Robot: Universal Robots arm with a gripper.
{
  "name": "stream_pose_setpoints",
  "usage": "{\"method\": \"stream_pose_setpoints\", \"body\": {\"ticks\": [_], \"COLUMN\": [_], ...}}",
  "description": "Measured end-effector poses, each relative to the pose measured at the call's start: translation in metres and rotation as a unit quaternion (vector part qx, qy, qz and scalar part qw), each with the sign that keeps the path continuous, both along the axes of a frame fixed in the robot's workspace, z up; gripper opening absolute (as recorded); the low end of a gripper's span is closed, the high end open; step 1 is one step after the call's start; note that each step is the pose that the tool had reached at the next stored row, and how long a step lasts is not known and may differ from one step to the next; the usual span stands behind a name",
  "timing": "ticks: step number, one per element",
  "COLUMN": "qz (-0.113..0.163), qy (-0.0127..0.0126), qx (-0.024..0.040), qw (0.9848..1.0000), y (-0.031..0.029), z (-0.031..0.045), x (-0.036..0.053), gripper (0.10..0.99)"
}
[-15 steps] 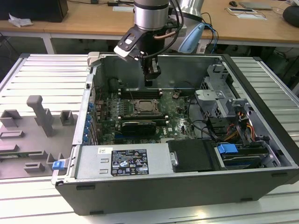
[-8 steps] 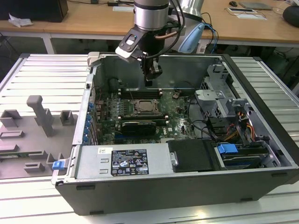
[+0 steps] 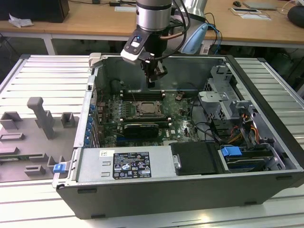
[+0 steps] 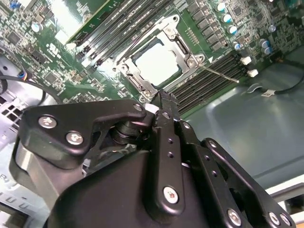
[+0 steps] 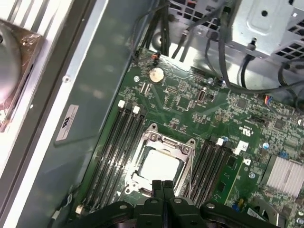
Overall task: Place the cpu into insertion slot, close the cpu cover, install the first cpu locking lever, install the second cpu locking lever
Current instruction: 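Install the first cpu locking lever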
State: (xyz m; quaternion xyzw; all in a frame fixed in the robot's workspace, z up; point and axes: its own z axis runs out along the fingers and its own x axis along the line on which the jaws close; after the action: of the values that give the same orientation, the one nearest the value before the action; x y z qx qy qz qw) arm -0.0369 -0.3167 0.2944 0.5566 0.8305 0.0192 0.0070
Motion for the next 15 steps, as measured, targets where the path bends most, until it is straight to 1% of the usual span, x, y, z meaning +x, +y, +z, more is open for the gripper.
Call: {"method": "stream_pose_setpoints", "body": {"ticks": [6, 10, 13, 15], "qz": [0.033, 0.056, 0.076, 0.094], "qy": [0.0000, 0.0000, 0.0000, 0.0000], "qx": [0.0000, 0.0000, 0.0000, 0.0000], "qw": [0.9995, 0.9984, 0.9971, 0.9956], "y": [0.0000, 0.0000, 0.0000, 0.0000], "z": [0.0000, 0.0000, 0.0000, 0.0000], "x": [0.0000, 0.0000, 0.0000, 0.0000], "gripper": [0.106, 0.106, 0.106, 0.106]}}
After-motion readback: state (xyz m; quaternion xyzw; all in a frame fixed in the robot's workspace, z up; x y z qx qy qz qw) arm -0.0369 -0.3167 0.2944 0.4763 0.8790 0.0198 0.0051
